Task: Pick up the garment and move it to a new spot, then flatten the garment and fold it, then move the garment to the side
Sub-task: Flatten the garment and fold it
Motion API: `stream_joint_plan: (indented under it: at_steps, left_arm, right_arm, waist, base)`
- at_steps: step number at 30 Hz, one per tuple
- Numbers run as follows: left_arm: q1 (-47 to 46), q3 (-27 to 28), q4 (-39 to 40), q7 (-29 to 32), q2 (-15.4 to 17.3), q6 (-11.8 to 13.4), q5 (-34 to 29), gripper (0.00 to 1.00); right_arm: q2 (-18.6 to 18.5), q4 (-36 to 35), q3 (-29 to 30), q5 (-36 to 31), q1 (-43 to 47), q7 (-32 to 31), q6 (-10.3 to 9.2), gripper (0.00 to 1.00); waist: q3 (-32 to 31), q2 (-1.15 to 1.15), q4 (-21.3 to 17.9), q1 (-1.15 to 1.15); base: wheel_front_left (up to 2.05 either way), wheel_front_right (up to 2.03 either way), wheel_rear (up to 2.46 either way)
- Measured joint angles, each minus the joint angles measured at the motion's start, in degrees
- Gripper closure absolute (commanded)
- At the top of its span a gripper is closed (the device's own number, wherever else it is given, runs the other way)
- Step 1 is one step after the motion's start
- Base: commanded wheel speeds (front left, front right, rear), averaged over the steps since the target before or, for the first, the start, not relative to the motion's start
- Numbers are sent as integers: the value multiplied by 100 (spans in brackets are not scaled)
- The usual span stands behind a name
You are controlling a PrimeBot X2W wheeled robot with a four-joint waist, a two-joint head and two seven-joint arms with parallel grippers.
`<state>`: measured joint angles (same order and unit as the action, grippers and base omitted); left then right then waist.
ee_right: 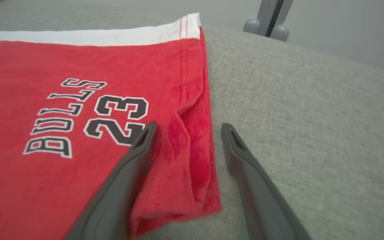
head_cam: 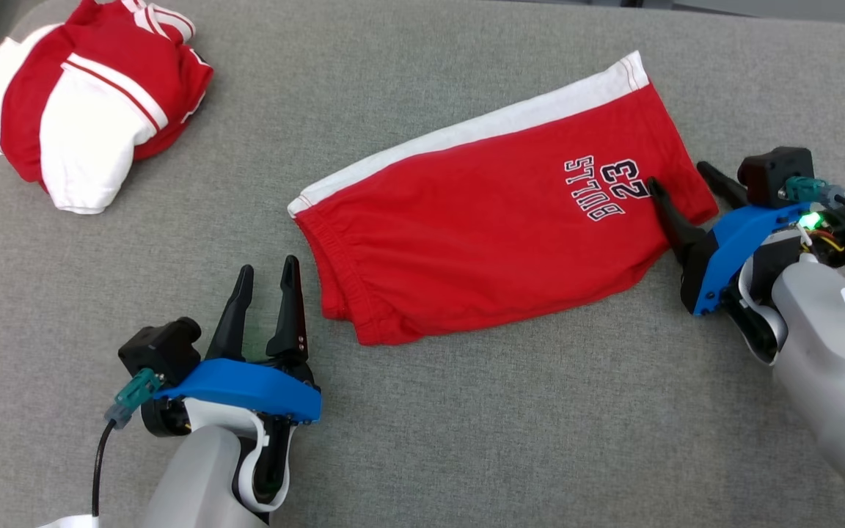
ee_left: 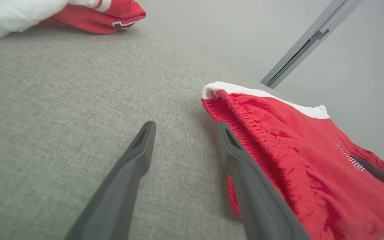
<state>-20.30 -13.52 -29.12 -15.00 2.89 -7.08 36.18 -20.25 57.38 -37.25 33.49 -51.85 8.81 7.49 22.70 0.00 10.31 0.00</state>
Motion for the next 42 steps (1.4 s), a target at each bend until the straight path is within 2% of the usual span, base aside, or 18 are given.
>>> stream_joint_plan:
  at_steps: [2, 3, 4, 10, 17, 27, 34, 42]
  left_arm:
    - [55, 34, 7, 0, 1, 4, -70, 0]
    - [81, 52, 16, 0, 1, 20, -144, 0]
    - [120, 91, 31, 0, -2, 68, -200, 0]
    - [315, 214, 90, 0, -3, 202, -455, 0]
    - [781, 379, 78, 0, 1, 300, -989, 0]
    - [1538, 359, 31, 0, -1, 244, -1562, 0]
    - [1833, 324, 141, 0, -1, 243, -1657, 0]
    - [1872, 156, 170, 0, 0, 236, -1600, 0]
  right_arm:
    - [-3, 2, -86, 135, 99, -118, 0, 0]
    - [-9, -5, -136, 172, 148, -166, -1, 28]
    - [-10, -25, -180, 224, 219, -170, -1, 100]
    - [29, 20, -63, 736, 716, 141, 3, 100]
    - [266, 141, 213, 1229, 1473, 488, 3, 100]
    - [386, 57, 589, 1608, 2482, 608, 1, 100]
    - [476, 14, 901, 1495, 2917, 615, 1, 100]
    - [433, -441, 1382, 938, 2736, 615, 0, 100]
  waist:
    - [-67, 0, 9, -1]
    - [-103, 0, 9, -1]
    - [-142, 0, 9, -1]
    - [-473, 0, -16, -1]
    - [-1016, 0, -185, -1]
    - [-1877, 0, -463, -1]
    - [-2192, 0, -527, -1]
    - [-2087, 0, -381, 0]
  base:
    - [0, 0, 0]
    - [0, 0, 0]
    - [0, 0, 0]
    - [0, 0, 0]
    - [0, 0, 0]
    - [0, 0, 0]
    - [0, 0, 0]
    - [0, 0, 0]
